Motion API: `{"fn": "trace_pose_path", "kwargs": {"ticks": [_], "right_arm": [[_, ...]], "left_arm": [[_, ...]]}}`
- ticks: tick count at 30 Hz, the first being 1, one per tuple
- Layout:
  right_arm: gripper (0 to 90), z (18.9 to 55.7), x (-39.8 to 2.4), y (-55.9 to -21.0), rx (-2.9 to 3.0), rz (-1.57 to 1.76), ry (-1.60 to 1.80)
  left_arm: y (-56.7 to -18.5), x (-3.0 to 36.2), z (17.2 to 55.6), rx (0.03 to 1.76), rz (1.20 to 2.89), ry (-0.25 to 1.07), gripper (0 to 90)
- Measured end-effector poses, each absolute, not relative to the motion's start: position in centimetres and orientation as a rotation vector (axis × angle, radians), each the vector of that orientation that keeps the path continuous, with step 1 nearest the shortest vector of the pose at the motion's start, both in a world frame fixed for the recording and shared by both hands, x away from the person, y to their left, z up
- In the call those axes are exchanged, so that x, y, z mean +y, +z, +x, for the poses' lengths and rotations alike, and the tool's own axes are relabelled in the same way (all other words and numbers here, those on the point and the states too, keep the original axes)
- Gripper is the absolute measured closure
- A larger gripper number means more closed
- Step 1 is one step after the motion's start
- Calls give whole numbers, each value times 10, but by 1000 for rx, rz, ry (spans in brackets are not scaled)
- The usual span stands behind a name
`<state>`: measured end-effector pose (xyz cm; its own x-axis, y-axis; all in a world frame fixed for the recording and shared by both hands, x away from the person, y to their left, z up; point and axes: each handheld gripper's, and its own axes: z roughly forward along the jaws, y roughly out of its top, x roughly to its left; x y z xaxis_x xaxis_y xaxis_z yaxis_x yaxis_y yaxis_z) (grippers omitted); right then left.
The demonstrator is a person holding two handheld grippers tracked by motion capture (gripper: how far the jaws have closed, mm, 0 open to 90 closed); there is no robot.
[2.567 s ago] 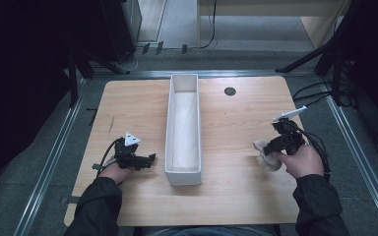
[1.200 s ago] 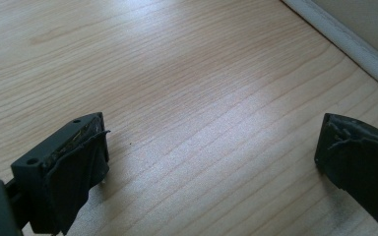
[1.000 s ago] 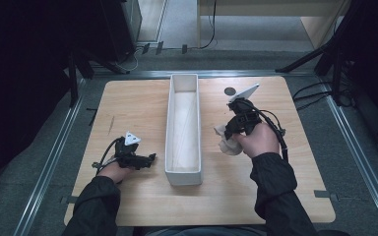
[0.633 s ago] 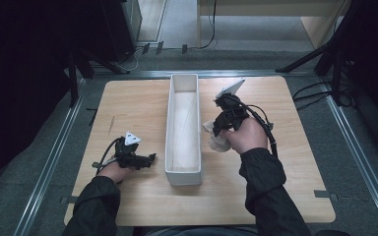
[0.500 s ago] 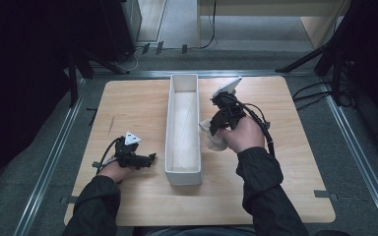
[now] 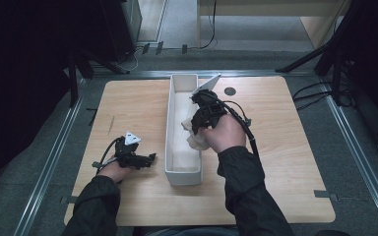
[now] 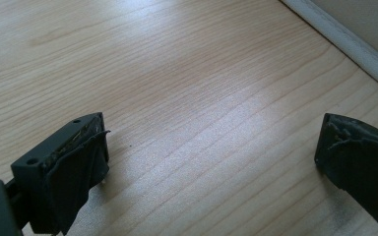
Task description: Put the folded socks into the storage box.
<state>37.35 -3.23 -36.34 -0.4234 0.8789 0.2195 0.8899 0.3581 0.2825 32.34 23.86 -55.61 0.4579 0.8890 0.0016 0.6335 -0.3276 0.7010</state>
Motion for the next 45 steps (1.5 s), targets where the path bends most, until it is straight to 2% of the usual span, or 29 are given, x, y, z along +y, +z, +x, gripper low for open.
{"fn": "trace_pose_path", "kwargs": {"ticks": [20,45], "right_arm": [[735,348,7,-393,-2525,-1630,-532],[732,342,0,-447,-2465,-1672,-474]], "left_arm": [[-556,239,323,1262,2079,518,0],[-556,239,324,1264,2073,520,0]]}}
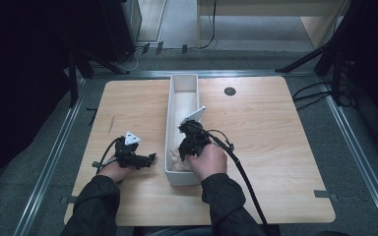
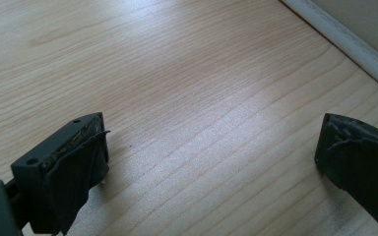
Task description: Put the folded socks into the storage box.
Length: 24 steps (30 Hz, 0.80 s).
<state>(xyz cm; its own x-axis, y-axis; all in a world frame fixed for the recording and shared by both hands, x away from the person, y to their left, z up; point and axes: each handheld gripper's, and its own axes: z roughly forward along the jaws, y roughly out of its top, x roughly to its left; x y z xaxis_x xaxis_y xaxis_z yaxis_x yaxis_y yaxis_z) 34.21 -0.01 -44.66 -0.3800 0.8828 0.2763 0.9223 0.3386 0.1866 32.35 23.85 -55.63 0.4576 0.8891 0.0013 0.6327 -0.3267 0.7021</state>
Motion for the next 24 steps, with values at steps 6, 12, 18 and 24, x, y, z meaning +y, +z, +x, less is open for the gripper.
{"fn": "trace_pose_path", "kwargs": {"ticks": [6,12,18,24], "right_arm": [[732,340,1,-450,-2472,-1681,-471],[734,337,5,-450,-2507,-1689,-461],[734,334,9,-450,-2528,-1690,-450],[730,333,10,-450,-2543,-1698,-440]], "left_arm": [[-556,238,324,1266,2071,520,0],[-556,238,324,1267,2071,520,0],[-556,238,324,1268,2070,520,0],[-556,238,324,1267,2075,520,0]]}}
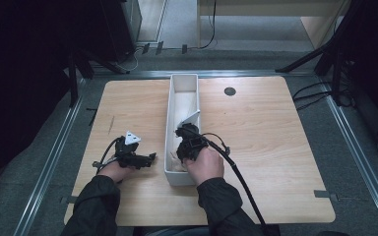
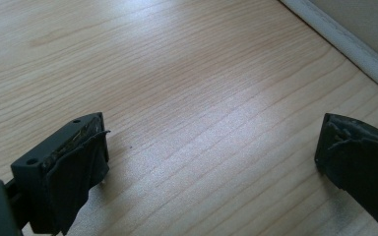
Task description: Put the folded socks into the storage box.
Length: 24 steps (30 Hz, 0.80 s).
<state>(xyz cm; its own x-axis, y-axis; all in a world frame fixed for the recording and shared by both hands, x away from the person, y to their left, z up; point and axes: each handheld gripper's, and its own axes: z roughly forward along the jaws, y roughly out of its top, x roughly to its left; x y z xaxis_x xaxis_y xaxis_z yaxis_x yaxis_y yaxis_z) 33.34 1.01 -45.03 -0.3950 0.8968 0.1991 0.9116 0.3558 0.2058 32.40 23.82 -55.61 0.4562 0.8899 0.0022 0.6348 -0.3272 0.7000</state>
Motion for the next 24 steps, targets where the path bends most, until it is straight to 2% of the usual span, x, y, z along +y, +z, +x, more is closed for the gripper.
{"fn": "trace_pose_path", "kwargs": {"ticks": [24], "right_arm": [[625,334,12,-452,-2558,-1680,-404]], "left_arm": [[-556,238,324,1269,2070,519,0]]}}
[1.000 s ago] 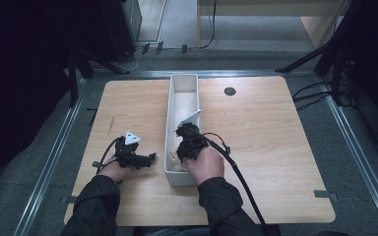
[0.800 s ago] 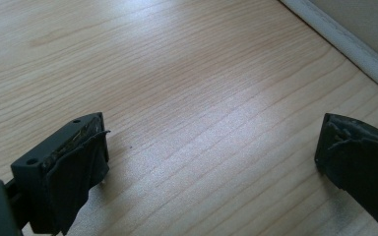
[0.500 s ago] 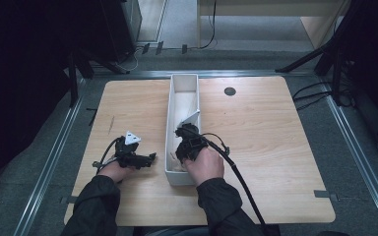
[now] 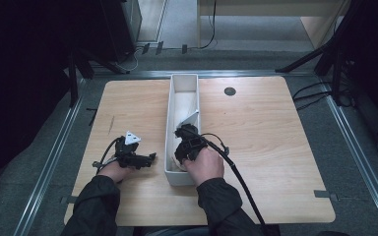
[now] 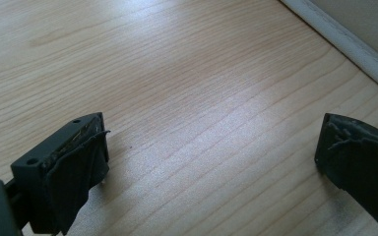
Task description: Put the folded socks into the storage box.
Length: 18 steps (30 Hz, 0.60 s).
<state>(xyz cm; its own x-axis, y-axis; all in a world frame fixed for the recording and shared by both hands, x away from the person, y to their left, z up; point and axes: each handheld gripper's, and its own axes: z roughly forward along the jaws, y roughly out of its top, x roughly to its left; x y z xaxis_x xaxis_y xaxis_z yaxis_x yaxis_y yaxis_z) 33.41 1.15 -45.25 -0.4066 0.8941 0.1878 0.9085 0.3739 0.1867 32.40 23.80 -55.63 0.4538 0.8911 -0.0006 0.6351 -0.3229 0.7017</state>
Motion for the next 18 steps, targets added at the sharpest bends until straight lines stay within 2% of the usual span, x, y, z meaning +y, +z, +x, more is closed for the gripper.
{"fn": "trace_pose_path", "kwargs": {"ticks": [5,10,13,18], "right_arm": [[578,335,12,-451,-2550,-1671,-412],[567,335,12,-447,-2557,-1671,-413],[597,335,13,-445,-2566,-1664,-417],[722,331,13,-441,-2578,-1642,-416]], "left_arm": [[-556,238,324,1268,2071,520,0],[-556,238,324,1268,2071,521,0],[-556,238,324,1267,2073,521,0],[-556,238,324,1266,2075,519,0]]}}
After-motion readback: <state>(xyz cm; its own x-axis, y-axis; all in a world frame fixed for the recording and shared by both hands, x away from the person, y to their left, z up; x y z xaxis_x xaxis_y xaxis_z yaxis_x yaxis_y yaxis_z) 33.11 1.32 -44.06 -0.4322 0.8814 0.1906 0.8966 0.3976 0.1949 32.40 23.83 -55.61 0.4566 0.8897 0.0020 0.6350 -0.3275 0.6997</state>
